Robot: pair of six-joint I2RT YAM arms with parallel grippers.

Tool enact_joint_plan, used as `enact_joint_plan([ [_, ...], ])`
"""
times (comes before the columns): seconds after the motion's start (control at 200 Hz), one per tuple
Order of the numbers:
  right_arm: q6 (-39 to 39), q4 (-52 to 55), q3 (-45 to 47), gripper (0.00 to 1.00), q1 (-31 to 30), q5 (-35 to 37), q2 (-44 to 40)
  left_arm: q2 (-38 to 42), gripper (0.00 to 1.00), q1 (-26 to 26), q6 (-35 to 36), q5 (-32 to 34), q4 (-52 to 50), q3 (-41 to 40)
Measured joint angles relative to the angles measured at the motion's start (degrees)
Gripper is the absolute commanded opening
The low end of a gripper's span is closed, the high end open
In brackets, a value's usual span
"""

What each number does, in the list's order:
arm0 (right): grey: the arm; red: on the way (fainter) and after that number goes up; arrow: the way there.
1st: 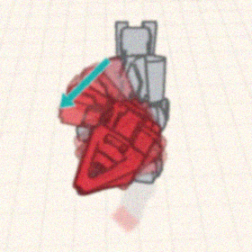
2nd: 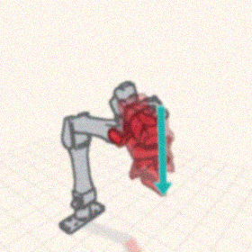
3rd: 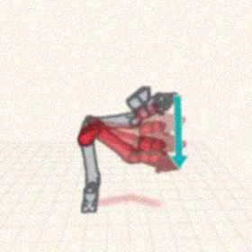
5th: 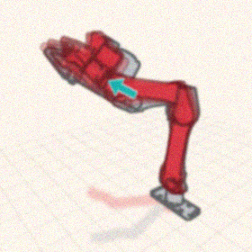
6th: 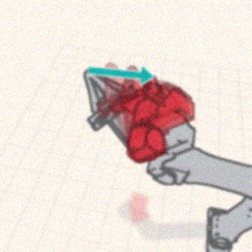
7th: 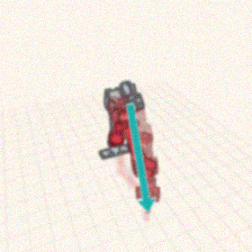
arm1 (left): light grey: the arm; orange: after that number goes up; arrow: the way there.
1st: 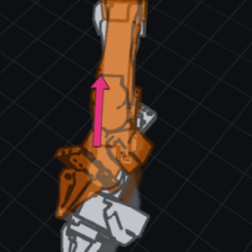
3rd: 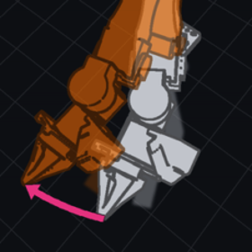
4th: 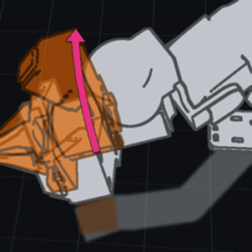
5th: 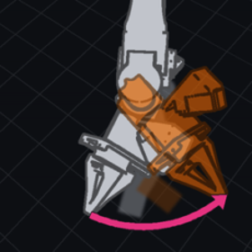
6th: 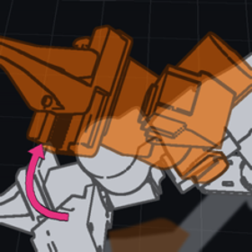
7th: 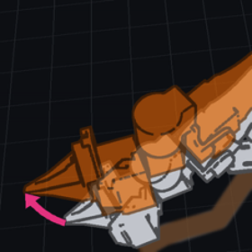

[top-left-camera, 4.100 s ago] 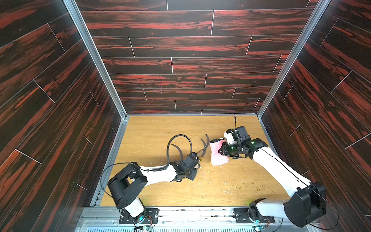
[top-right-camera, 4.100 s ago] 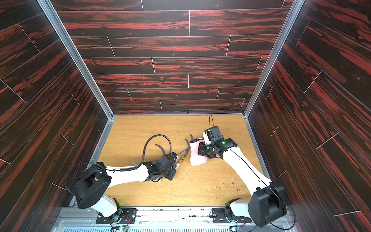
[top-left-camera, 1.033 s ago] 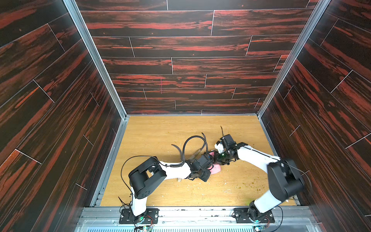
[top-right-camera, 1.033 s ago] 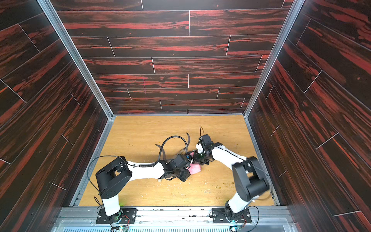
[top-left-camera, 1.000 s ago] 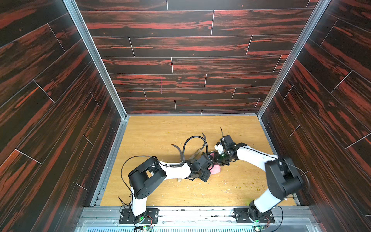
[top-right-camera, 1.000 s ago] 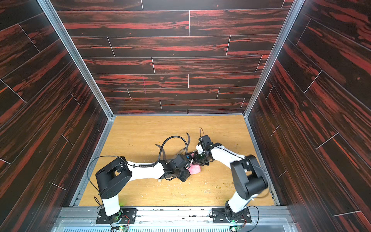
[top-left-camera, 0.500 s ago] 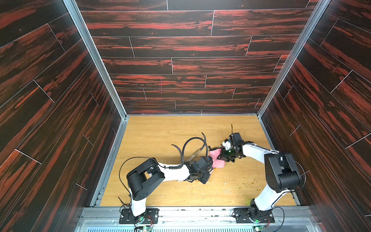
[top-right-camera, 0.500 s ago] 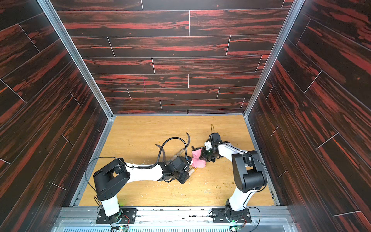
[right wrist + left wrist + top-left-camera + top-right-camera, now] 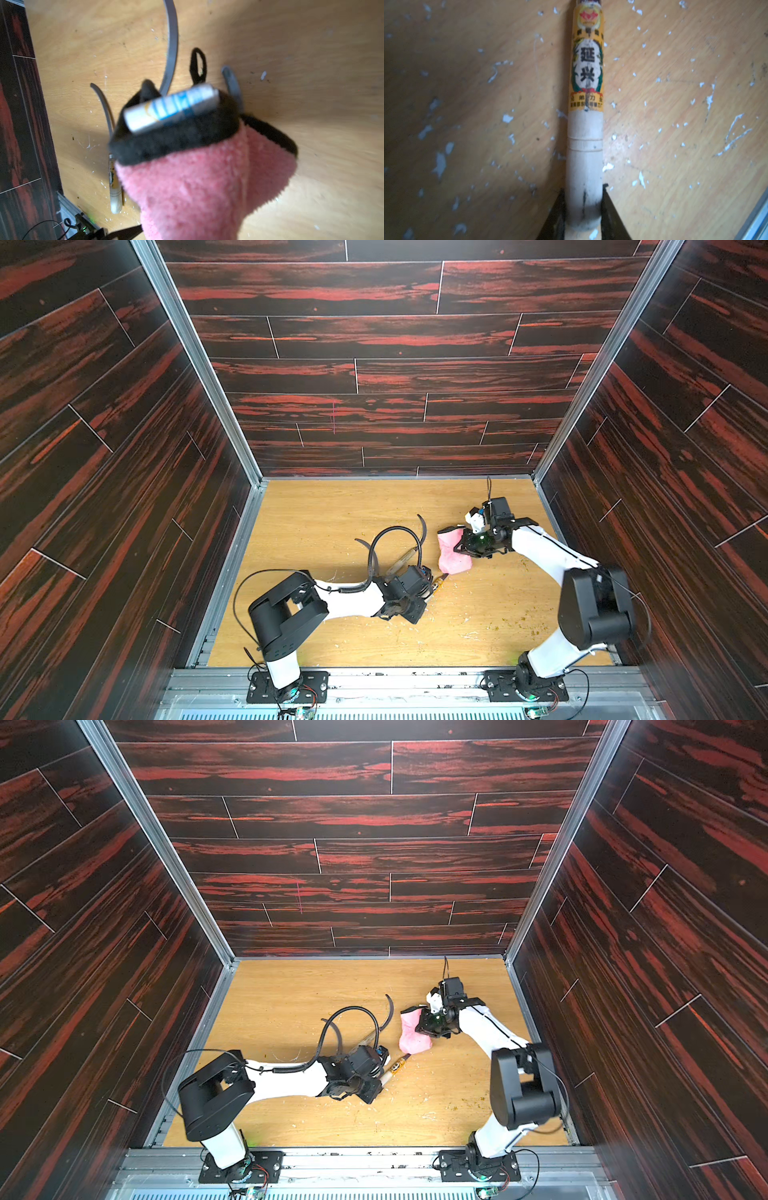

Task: Wipe small sickles with rags
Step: Wipe the small sickle.

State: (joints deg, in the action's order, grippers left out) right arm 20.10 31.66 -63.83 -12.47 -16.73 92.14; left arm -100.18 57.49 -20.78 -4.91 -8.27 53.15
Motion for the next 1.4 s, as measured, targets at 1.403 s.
enact_joint_plan([
  [1.403, -2.4, 4.98, 1.31, 0.0, 0.92, 1.7, -7.39, -10.62, 0.14, -0.72, 5.57, -0.61, -7.78, 14.93],
])
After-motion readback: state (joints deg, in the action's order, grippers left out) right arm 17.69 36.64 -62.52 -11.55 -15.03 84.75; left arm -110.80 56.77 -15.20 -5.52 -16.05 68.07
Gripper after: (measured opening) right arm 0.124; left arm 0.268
